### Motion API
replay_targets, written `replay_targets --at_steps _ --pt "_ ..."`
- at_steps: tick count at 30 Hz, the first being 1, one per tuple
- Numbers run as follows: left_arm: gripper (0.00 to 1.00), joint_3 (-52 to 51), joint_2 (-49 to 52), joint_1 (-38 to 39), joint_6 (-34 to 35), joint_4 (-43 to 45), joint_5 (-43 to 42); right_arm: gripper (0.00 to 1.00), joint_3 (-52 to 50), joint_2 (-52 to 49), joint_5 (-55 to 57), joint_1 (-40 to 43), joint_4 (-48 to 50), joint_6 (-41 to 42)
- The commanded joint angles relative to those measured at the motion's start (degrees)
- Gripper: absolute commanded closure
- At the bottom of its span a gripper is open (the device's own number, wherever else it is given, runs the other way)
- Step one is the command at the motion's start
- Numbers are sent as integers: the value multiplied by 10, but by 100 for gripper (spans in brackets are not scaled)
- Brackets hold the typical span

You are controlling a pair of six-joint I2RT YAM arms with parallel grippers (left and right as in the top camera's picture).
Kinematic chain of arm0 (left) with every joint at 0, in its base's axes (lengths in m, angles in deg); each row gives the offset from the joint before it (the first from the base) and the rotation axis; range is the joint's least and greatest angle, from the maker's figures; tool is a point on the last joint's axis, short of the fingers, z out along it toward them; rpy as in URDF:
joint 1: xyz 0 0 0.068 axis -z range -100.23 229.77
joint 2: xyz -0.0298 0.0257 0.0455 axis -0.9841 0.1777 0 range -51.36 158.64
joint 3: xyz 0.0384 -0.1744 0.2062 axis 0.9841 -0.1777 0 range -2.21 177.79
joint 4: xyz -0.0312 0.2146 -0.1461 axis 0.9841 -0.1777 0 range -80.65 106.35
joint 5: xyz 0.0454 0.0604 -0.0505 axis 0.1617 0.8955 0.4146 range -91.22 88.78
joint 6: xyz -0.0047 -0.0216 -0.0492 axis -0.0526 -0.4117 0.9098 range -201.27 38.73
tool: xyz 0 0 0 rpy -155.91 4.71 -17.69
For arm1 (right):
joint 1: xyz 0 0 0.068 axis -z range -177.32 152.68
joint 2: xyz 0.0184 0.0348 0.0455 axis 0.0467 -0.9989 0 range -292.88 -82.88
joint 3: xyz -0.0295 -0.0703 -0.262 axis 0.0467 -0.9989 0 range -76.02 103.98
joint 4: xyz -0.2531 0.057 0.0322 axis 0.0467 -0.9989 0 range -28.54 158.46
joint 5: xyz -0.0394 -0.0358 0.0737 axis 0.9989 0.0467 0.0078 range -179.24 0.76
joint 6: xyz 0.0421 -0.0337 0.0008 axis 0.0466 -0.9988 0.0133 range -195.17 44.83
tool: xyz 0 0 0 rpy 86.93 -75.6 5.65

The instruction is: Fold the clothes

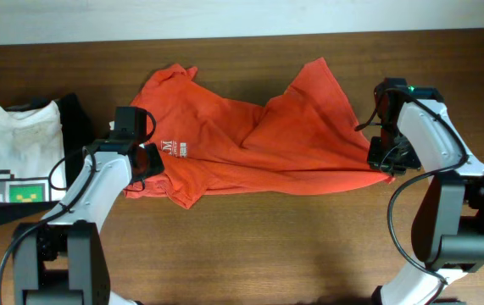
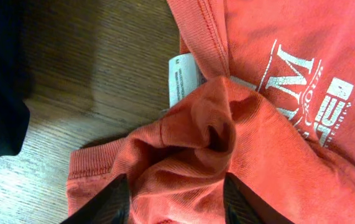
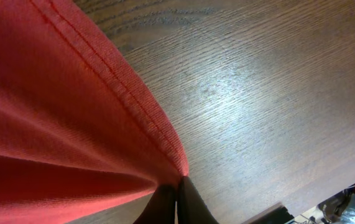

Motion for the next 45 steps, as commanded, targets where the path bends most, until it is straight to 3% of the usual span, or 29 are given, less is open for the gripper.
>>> replay_targets --at_steps 1,3,6,12,15,18,20,21,22,24,25,28,30,34,38,40,42,45 --pt "63 -11 29 2 -11 -1 -11 95 0 5 5 -2 0 9" --pt "99 -11 36 2 -11 -1 -26 95 0 5 5 -2 0 9" --pt "100 9 24 2 -21 -24 -28 95 0 5 5 -2 -1 9" --pt "100 111 -79 0 -35 -241 -42 95 0 5 -21 54 -23 4" --pt "100 113 -126 0 -35 -268 -78 95 0 5 -52 57 -31 -24" --pt "100 113 -136 0 -35 -287 -77 95 5 5 -103 59 8 -42" --pt "100 113 -137 -15 -31 -275 -75 95 18 5 -216 59 111 -59" --pt "100 113 -137 -21 -25 -269 -75 90 18 5 -270 58 167 -61" --pt "100 113 -137 -28 -21 -258 -75 71 18 5 -309 58 208 -60" --pt "100 113 -137 -32 -14 -228 -69 52 18 5 -340 58 292 -56" --pt "100 113 -137 -32 0 -211 -65 47 18 5 -327 60 292 -56" --pt "100 113 -137 -32 0 -178 -64 46 17 4 -222 61 182 -56" --pt "100 113 -137 -34 1 -170 -64 47 7 1 -191 61 112 -56" --pt "100 112 -136 -35 13 -168 -60 47 -10 1 -191 61 124 -56" --pt "100 112 -137 -35 13 -171 -60 56 -27 -15 -189 61 137 -56" --pt "100 111 -136 -34 13 -170 -60 68 -36 -23 -189 61 150 -56" --pt "100 111 -137 -34 13 -170 -60 96 -41 -24 -192 61 156 -56" --pt "100 115 -137 -36 12 -161 -63 96 -15 -16 -245 67 102 -88"
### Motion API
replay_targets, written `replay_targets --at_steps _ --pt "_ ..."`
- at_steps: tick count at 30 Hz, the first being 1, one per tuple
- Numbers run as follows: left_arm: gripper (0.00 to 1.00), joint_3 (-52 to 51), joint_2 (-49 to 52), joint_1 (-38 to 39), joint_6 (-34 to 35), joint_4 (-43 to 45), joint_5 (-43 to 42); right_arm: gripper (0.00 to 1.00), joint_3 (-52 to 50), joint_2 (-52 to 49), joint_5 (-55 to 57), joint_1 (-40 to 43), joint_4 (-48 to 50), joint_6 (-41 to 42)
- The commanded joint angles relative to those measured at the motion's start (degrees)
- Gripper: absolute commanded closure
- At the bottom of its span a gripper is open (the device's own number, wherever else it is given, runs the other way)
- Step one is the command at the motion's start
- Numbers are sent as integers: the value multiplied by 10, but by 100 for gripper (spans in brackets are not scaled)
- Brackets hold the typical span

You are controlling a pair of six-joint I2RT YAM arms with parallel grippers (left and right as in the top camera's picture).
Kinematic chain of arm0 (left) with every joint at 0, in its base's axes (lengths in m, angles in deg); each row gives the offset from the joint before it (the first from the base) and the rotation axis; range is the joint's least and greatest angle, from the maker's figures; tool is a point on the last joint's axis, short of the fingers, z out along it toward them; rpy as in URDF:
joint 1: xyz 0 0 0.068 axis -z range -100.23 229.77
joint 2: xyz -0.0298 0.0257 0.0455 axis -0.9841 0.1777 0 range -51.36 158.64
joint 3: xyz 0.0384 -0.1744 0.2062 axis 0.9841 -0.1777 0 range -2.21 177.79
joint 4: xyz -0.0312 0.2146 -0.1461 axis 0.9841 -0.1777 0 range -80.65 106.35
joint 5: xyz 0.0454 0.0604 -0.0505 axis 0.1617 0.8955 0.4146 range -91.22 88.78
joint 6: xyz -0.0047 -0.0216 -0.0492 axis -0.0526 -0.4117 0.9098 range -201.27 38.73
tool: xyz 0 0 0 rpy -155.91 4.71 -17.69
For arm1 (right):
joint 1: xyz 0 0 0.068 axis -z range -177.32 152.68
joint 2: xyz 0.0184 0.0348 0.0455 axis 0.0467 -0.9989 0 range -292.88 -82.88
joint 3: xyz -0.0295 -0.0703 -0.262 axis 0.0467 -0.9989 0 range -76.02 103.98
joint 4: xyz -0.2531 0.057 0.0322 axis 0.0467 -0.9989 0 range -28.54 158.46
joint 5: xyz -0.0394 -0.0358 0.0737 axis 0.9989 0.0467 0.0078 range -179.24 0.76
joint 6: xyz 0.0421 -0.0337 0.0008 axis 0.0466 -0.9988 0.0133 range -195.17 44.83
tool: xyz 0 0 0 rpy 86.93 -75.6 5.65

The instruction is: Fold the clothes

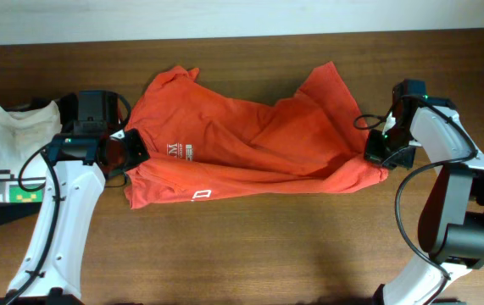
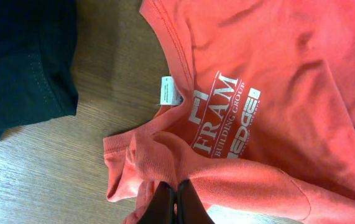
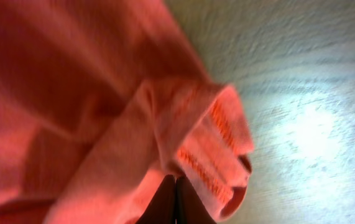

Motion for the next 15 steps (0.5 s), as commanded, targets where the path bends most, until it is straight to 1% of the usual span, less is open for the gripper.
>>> replay_targets --at_steps 1,3,5,7,9,10,11,12,13,15 --pt "100 21 -12 -11 -10 8 -9 96 41 12 -46 16 -61 -31" --pt "100 71 -15 -21 -43 -11 -37 96 127 53 -48 40 -134 -38" --pt "100 130 -15 -22 -60 -45 -37 96 193 90 -47 57 -186 -59" --pt "100 168 -15 -22 -60 -74 -37 96 214 116 -44 65 -216 -72" --pt "100 172 -12 -22 -59 -93 -37 95 204 115 -45 60 -228 -72" --pt "100 171 -9 -22 -59 -102 -37 87 185 110 -46 54 -229 -73" --pt "100 171 -6 -22 -59 -107 -37 71 164 107 -46 45 -225 -73" --pt "100 171 -2 -22 -59 -110 -37 59 137 105 -46 35 -213 -72" --pt "100 171 0 -22 -59 -111 -37 53 110 103 -46 25 -197 -72" --pt "100 171 13 -22 -59 -113 -37 51 20 100 -46 0 -129 -70"
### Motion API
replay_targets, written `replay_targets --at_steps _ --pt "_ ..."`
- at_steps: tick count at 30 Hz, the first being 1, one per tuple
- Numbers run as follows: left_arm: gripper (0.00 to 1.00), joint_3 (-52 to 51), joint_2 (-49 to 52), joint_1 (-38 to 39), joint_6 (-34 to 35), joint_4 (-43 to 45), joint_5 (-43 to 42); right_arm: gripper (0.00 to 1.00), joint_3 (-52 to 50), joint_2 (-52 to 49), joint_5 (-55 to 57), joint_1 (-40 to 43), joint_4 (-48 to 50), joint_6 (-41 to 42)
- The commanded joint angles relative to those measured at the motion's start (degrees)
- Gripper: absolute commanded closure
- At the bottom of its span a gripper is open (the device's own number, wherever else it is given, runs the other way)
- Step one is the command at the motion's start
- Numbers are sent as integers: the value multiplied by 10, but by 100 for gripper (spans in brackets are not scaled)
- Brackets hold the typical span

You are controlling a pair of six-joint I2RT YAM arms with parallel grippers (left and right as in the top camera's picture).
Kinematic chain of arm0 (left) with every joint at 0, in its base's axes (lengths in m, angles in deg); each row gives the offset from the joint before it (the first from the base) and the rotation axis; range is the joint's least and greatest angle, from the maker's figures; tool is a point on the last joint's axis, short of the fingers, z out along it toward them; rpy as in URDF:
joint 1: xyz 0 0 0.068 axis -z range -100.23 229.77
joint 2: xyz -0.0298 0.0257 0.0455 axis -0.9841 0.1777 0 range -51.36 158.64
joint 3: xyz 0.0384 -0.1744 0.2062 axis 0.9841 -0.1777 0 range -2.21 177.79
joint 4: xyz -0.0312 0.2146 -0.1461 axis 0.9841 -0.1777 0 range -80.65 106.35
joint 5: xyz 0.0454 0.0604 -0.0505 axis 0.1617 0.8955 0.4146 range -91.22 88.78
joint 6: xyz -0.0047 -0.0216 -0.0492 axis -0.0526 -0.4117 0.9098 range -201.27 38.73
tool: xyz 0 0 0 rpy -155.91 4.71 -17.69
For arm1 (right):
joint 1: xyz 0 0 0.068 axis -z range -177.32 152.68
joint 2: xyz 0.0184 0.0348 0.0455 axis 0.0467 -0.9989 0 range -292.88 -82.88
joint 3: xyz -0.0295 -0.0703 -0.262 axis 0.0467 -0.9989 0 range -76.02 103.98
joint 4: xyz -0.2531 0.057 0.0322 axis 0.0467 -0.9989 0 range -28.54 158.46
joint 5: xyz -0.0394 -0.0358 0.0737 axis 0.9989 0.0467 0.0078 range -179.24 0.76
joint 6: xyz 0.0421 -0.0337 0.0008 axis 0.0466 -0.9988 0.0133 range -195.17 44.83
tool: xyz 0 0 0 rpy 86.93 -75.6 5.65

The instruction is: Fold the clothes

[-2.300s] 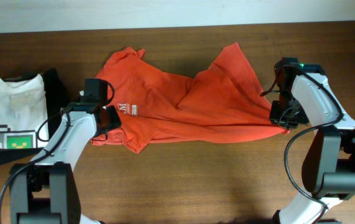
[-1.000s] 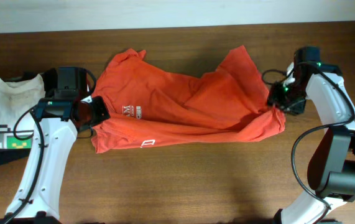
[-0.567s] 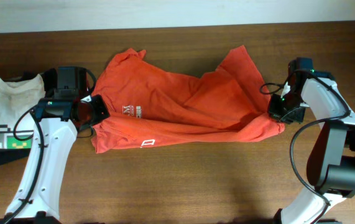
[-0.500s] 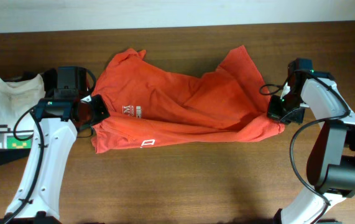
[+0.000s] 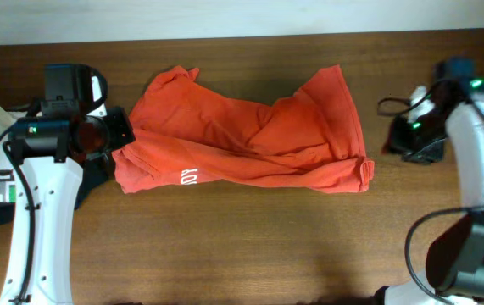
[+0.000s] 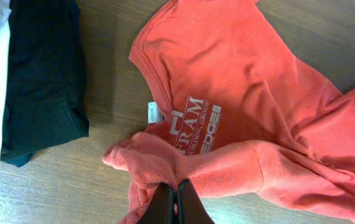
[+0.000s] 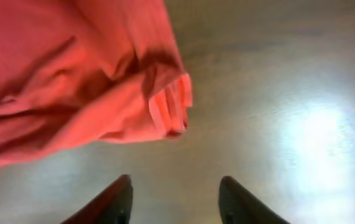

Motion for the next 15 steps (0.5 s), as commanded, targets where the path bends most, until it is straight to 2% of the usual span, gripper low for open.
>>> replay_targets --at_steps 1,4,7,11,13,15 --pt "100 7 26 -3 -11 -3 -4 51 -111 -9 -3 -33 73 -1" --pt "100 7 45 -3 -11 -12 -4 52 -212 -9 -4 -40 199 30" --pt "100 7 57 -3 -11 -12 -4 57 -258 -9 -8 -40 272 36" --pt "100 7 61 -3 -11 -12 -4 61 -259 -9 -8 -40 317 52" --pt "100 7 61 -3 -11 -12 -4 61 -238 -9 -8 -40 306 62" --pt "100 7 61 -3 -11 -12 -4 82 -216 -9 -8 -40 278 62"
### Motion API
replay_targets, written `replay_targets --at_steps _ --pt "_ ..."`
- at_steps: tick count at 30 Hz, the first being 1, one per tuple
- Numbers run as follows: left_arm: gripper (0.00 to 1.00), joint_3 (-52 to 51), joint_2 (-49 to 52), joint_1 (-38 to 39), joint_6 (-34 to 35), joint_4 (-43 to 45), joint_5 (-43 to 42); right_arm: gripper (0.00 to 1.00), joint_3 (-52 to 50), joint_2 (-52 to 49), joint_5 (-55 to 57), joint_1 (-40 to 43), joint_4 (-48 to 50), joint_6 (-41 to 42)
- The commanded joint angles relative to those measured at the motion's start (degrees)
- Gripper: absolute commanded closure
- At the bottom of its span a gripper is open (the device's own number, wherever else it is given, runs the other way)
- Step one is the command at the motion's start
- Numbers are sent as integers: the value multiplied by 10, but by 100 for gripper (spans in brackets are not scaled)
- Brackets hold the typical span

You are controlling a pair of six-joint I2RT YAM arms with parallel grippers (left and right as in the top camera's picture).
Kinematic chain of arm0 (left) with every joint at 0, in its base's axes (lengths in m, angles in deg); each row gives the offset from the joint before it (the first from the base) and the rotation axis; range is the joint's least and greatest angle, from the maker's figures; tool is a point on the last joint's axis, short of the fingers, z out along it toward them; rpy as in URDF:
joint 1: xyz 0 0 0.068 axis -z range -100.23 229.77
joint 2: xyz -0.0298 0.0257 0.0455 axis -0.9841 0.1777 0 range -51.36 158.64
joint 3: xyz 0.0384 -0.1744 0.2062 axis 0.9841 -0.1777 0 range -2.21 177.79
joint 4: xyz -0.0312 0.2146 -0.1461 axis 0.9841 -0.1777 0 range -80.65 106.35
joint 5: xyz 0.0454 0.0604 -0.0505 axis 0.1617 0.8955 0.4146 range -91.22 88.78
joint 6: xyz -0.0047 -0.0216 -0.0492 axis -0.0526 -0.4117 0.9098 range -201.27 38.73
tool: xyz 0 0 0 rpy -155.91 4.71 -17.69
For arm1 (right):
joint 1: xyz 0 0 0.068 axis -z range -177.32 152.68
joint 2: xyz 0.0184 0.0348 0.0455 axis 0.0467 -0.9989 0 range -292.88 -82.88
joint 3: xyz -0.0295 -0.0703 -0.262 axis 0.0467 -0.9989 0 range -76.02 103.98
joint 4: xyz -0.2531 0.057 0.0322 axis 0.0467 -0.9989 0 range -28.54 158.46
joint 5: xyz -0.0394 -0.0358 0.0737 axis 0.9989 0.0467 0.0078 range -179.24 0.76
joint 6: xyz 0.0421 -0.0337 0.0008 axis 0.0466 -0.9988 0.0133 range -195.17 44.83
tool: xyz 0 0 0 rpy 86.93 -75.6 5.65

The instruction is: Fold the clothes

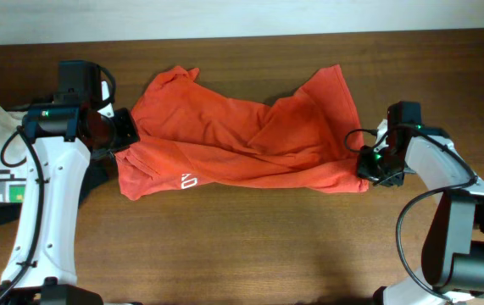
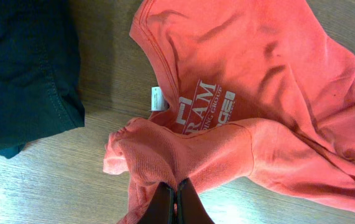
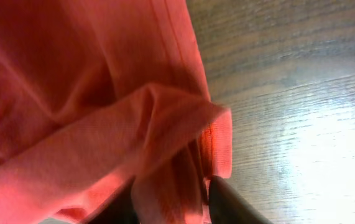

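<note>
An orange T-shirt lies crumpled and stretched sideways across the middle of the wooden table. My left gripper is at its left end, shut on a bunched fold of the cloth next to the white printed lettering and the neck label. My right gripper is at the shirt's lower right corner. Its fingers stand apart, astride the doubled-over hem, so it is open.
At the far left lies a folded white T-shirt with a green pixel print, on top of a black garment. Bare wood lies in front of the orange shirt and to the right of its hem.
My right gripper stood open well right of the shirt; now it is at the lower right corner with its fingers around the hem. The left gripper keeps its hold, slightly shifted.
First both grippers were shut on the shirt's ends, the cloth bunched between them. Then the ends were wider apart and the shirt stretched out. Then the right gripper had let go and stood off to the right. Now it is back at that corner.
</note>
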Motion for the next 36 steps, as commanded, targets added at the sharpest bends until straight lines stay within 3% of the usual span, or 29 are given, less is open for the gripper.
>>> replay_targets --at_steps 1,3,6,9,12,16,19,22,23,24,26,30,36 --pt "100 7 4 -3 -11 1 -2 93 32 5 -3 -2 -29 9" --pt "100 7 4 -3 -11 2 -2 96 32 5 -7 -2 -61 9" --pt "100 7 4 -3 -11 2 -2 96 86 5 -130 10 -155 -41" --pt "100 7 4 -3 -11 -3 3 96 202 5 -74 69 -245 -35" --pt "100 7 4 -3 -11 -3 2 96 173 3 9 94 -242 -28" --pt "100 7 4 -3 -11 -5 2 95 116 3 15 92 -197 -28" --pt "100 7 4 -3 -11 -9 2 95 92 3 15 92 -254 -28" --pt "100 7 4 -3 -11 -9 2 86 91 3 17 93 -249 -25" --pt "100 7 4 -3 -11 -9 2 80 90 3 17 93 -230 -24" --pt "100 7 4 -3 -11 -9 2 67 90 3 17 92 -203 -24" --pt "100 7 4 -3 -11 -9 2 54 90 3 17 92 -231 -24" --pt "100 7 4 -3 -11 -9 3 43 67 3 14 92 -328 -23" --pt "100 7 4 -3 -11 -9 3 32 -84 3 -49 92 -193 -23"
